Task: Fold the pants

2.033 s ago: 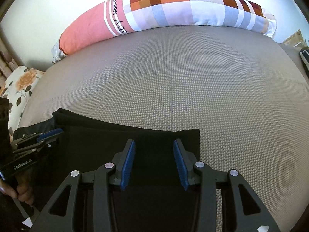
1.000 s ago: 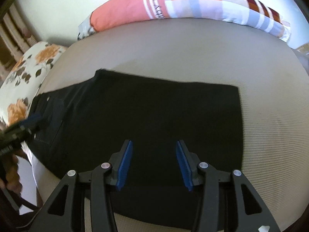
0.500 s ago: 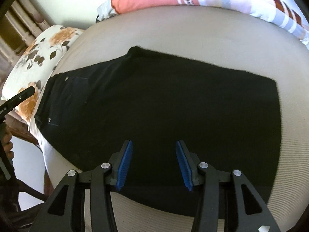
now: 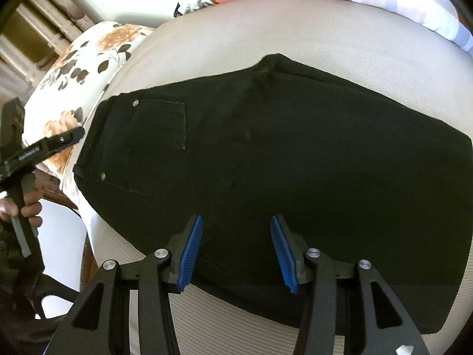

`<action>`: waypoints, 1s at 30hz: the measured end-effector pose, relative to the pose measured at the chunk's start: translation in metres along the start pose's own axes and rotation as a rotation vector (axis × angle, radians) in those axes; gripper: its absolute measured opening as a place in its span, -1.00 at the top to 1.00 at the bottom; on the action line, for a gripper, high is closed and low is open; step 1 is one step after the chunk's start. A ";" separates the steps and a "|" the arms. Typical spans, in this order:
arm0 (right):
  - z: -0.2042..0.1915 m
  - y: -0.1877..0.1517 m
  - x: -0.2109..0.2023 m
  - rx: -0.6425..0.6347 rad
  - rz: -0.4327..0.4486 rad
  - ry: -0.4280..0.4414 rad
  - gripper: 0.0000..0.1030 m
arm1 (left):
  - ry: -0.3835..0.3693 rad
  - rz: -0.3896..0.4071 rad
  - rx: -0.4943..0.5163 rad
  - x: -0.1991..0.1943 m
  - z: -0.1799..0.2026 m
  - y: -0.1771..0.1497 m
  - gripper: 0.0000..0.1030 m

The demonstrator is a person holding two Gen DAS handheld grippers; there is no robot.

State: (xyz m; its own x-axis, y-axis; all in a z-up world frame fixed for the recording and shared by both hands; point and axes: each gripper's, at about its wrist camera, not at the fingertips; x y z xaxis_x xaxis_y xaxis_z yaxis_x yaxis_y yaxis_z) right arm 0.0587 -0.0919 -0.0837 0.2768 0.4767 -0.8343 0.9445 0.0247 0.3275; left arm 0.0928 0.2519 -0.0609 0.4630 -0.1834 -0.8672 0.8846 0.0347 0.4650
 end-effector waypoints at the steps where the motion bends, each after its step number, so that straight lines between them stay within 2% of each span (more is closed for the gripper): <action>1: 0.000 0.003 -0.002 0.014 0.010 0.004 0.10 | -0.040 -0.024 -0.023 0.005 -0.007 0.003 -0.33; 6: 0.001 0.014 -0.022 0.061 0.102 -0.011 0.05 | -0.159 -0.101 -0.098 0.029 -0.037 0.012 -0.33; 10: 0.006 0.018 -0.039 0.126 0.162 -0.005 -0.03 | -0.262 -0.170 -0.098 0.047 -0.050 0.019 -0.33; 15: 0.013 0.029 -0.052 0.164 0.180 -0.066 -0.03 | -0.419 -0.240 -0.088 0.064 -0.058 0.026 -0.33; 17: 0.016 0.034 -0.053 0.186 0.186 -0.086 -0.07 | -0.455 -0.262 -0.067 0.070 -0.058 0.028 -0.33; 20: 0.019 0.041 -0.051 0.223 0.185 -0.079 -0.08 | -0.514 -0.269 -0.047 0.075 -0.060 0.034 -0.33; 28: 0.003 0.056 -0.033 0.236 0.171 -0.046 -0.08 | -0.697 -0.302 -0.078 0.090 -0.061 0.037 -0.33; 30: 0.000 0.055 -0.028 0.232 0.162 -0.046 -0.08 | -0.715 -0.295 -0.053 0.090 -0.055 0.035 -0.33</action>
State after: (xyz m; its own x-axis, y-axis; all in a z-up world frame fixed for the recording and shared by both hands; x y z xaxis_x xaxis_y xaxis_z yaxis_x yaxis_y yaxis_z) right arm 0.1032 -0.1040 -0.0417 0.4299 0.4176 -0.8005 0.9012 -0.2524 0.3523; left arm 0.1682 0.2908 -0.1322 0.0756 -0.7810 -0.6200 0.9756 -0.0706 0.2078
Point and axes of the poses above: each gripper's, at about its wrist camera, not at the fingertips, and x roughly the way its jaws point, z to its right, y to its top, and after that the axes turned 6 degrees about y, right-handed
